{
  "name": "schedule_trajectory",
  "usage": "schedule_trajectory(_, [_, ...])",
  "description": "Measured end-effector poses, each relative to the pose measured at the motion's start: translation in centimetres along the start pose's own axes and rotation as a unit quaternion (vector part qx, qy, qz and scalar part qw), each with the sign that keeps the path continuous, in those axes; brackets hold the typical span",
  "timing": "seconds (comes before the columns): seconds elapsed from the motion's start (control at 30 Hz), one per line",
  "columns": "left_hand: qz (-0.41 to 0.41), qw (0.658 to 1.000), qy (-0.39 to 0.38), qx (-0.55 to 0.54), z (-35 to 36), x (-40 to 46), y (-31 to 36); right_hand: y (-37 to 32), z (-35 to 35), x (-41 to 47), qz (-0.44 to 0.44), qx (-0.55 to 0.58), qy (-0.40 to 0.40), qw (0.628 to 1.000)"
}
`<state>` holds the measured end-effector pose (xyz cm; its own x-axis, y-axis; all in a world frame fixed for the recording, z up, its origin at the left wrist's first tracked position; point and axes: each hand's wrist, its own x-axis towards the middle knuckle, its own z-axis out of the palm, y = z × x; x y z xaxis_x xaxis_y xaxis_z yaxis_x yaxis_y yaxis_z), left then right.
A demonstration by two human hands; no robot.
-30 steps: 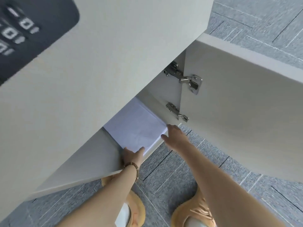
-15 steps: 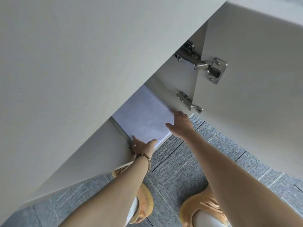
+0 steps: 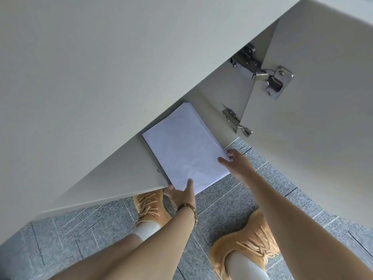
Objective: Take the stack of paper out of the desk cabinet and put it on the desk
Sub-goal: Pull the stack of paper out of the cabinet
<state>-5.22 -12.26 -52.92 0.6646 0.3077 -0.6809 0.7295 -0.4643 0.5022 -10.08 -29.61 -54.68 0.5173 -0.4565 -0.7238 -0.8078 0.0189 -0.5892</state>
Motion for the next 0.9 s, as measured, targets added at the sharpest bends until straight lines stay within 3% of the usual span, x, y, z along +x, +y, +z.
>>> schedule_trajectory(0.13, [-0.050, 0.996, 0.070, -0.009, -0.5, 1.1, 1.5, -0.3, -0.1, 0.8, 0.001, -0.002, -0.017, 1.000])
schedule_trajectory(0.2, [-0.063, 0.996, 0.060, 0.028, -1.3, 1.5, 1.8, -0.4, -0.3, 0.6, 0.012, 0.007, -0.016, 1.000])
schedule_trajectory(0.3, [-0.086, 0.996, -0.037, 0.003, -2.1, 1.9, 2.0, -0.8, -0.7, -0.6, 0.023, 0.005, -0.023, 0.999])
schedule_trajectory(0.43, [-0.145, 0.966, -0.202, -0.077, -2.9, 2.1, 2.0, -1.1, -1.8, -3.1, 0.022, 0.011, -0.028, 0.999])
schedule_trajectory(0.6, [-0.082, 0.969, -0.230, -0.036, -5.7, -1.4, 2.5, -2.1, -4.0, -8.0, 0.038, 0.042, -0.024, 0.998])
schedule_trajectory(0.9, [0.022, 0.952, -0.304, -0.018, -15.6, -16.5, 6.4, -3.9, -8.3, -24.3, 0.029, 0.093, 0.001, 0.995])
